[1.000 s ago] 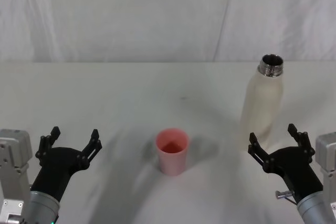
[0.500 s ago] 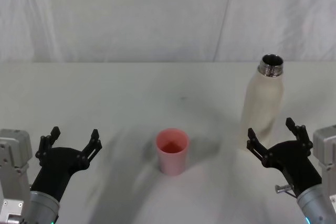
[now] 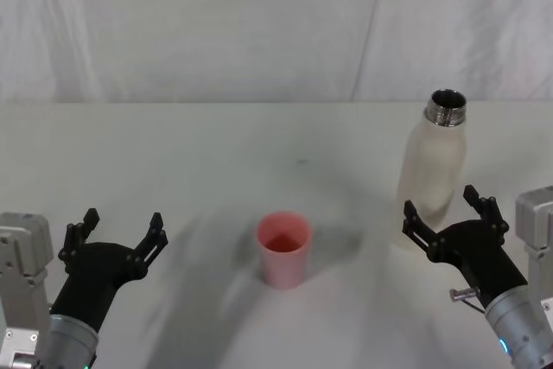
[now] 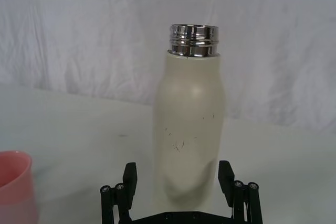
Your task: Grasp the thermos with one hand and pour water into the cup lid.
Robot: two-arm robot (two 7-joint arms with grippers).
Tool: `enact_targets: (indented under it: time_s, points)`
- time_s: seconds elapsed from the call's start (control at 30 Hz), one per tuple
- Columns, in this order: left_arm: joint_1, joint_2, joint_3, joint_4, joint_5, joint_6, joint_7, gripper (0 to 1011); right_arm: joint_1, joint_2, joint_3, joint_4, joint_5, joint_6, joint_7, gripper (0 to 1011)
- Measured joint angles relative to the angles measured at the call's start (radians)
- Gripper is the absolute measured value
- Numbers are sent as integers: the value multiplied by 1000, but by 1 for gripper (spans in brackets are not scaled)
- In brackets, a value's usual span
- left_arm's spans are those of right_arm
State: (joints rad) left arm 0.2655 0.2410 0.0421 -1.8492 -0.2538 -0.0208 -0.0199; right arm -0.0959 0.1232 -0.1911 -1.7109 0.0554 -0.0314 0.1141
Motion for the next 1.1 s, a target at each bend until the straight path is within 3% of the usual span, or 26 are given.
enact_targets:
  time_s: [0.53,1.1]
  points:
    - [0,0,0,0,0,0,0,1001,62,-22,9,69,49,17,35,1001]
    - [0,0,0,0,0,0,0,1001,113,-28,12,154,55,18,31,1001]
